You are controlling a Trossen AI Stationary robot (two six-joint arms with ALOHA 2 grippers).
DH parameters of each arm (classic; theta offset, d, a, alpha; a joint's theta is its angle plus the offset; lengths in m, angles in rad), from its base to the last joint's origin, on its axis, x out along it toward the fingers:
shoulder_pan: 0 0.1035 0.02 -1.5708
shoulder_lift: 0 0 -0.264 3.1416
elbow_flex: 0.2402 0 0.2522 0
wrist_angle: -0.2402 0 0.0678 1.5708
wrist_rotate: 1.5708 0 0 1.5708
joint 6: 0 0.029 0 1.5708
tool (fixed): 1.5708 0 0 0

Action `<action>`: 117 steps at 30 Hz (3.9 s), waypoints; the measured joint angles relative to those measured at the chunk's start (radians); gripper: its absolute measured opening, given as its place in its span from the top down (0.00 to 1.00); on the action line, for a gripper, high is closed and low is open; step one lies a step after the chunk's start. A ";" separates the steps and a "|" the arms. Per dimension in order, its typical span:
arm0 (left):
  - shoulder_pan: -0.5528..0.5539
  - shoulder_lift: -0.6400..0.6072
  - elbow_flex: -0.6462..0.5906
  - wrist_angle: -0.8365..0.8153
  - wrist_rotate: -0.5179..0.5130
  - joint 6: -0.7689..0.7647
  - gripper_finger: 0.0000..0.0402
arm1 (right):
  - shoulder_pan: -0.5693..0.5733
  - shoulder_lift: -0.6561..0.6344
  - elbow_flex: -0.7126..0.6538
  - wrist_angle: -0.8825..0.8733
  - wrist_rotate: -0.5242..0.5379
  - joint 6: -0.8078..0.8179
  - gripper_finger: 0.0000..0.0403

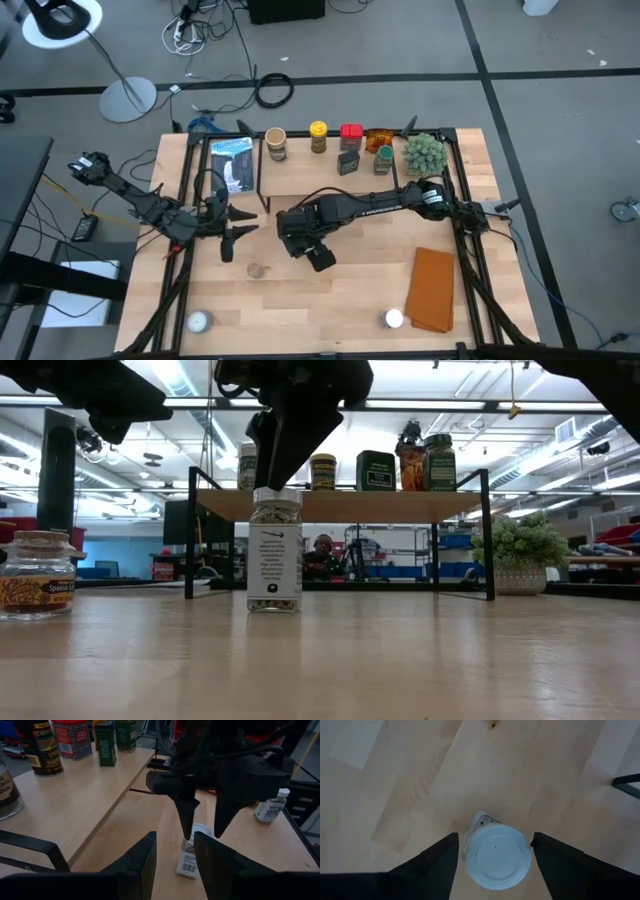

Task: Shelf spices
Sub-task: Put the top white seasoning bottle on the shelf

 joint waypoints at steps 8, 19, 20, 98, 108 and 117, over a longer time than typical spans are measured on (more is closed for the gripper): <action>0.000 0.000 0.000 0.000 0.009 0.000 0.66 | 0.000 0.000 -0.026 0.010 0.000 0.016 0.37; 0.000 0.000 0.000 0.000 0.009 0.000 0.66 | 0.000 0.000 -0.086 0.026 0.002 0.050 0.42; 0.000 0.000 0.000 0.000 0.009 0.000 0.66 | 0.000 0.000 -0.086 0.027 0.002 0.051 0.43; 0.000 0.000 0.000 -0.001 0.012 -0.007 0.66 | -0.371 -0.176 0.116 0.022 0.127 0.655 0.38; 0.000 0.000 0.000 -0.001 0.015 -0.007 0.66 | -0.370 -0.188 0.116 0.034 0.127 0.627 0.38; 0.000 0.000 0.000 -0.003 0.017 -0.007 0.66 | -0.373 -0.235 0.116 0.058 0.150 0.622 0.40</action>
